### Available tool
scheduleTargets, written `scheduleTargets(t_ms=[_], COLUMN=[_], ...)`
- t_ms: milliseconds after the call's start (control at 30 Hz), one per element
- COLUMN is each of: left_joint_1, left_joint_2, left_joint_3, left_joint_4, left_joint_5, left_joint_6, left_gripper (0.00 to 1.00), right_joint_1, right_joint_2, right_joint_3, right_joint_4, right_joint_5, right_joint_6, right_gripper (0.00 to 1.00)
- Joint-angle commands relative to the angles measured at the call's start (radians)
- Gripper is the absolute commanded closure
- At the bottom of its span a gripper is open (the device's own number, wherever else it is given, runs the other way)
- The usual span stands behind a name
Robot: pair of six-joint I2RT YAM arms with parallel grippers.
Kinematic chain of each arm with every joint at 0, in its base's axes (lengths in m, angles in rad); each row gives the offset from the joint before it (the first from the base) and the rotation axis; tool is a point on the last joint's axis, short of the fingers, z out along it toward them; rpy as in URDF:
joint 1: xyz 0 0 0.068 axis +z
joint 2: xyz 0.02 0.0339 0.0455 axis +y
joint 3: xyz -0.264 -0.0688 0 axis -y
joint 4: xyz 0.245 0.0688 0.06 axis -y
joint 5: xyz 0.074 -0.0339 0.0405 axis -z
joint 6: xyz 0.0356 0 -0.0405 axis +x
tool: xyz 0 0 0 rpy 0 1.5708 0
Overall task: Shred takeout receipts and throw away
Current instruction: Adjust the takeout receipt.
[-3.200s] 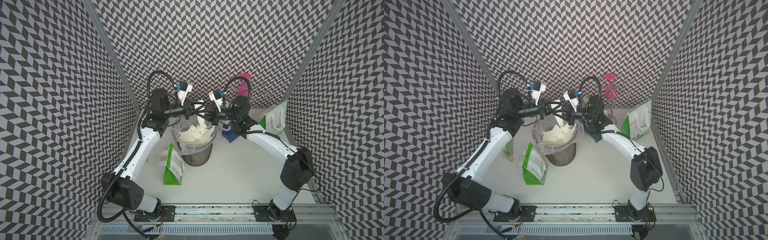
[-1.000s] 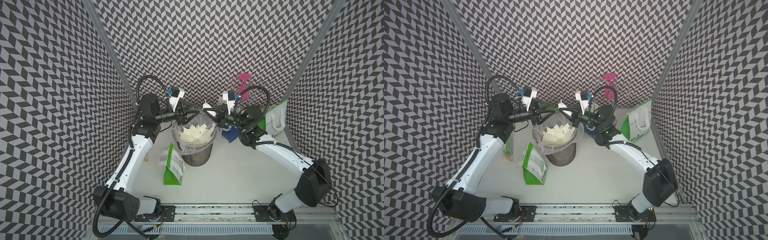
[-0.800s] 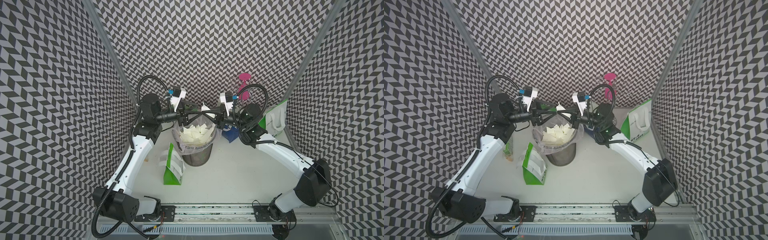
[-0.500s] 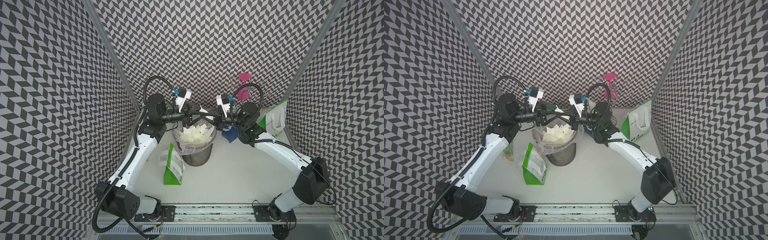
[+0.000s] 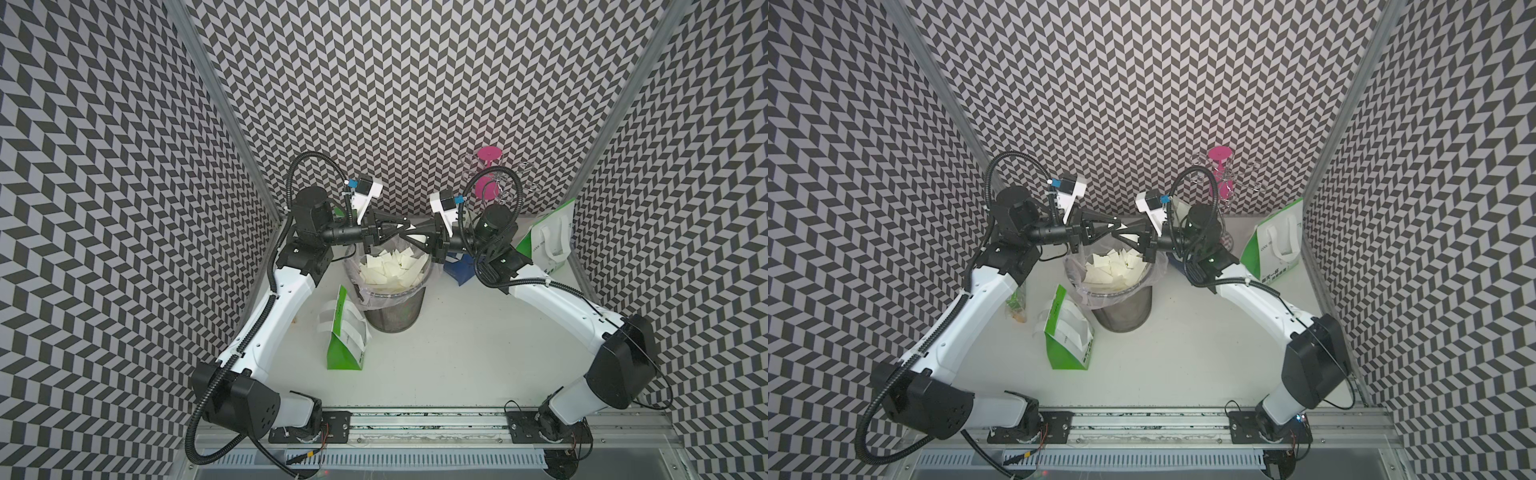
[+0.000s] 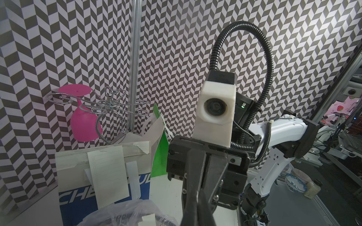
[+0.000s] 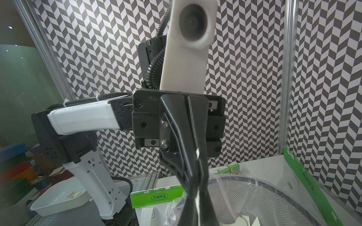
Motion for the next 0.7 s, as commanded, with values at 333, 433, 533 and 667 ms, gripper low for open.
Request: scheduleTargets(t_ms=[333,433,533,667], left_joint_1=[0.014,0.036,0.053,0.056], left_joint_2=[-0.01,-0.017,-0.029,-0.032], left_joint_3=[0.031,0.031,0.024,0.027], left_joint_4=[-0.017,-0.06,-0.063,-0.062], left_joint_5=[-0.001,-0.01,-0.01,-0.002], left_joint_6=[0.023,0.05,0.052,0.044], left_gripper=[1.0,1.0,1.0,1.0], right_joint_1=[-0.046,-0.059,-0.074,-0.084], right_joint_2=[-0.046,-0.06,-0.071,-0.072], right_joint_3=[-0.011,-0.015,-0.023,-0.034], right_joint_4=[-0.074,-0.082,-0.104,-0.105], right_joint_5=[-0.057,-0.057,-0.057,-0.069], right_joint_6=[-0.074,-0.08,-0.096,-0.091], right_gripper=[0.78,0.78,0.78,0.84])
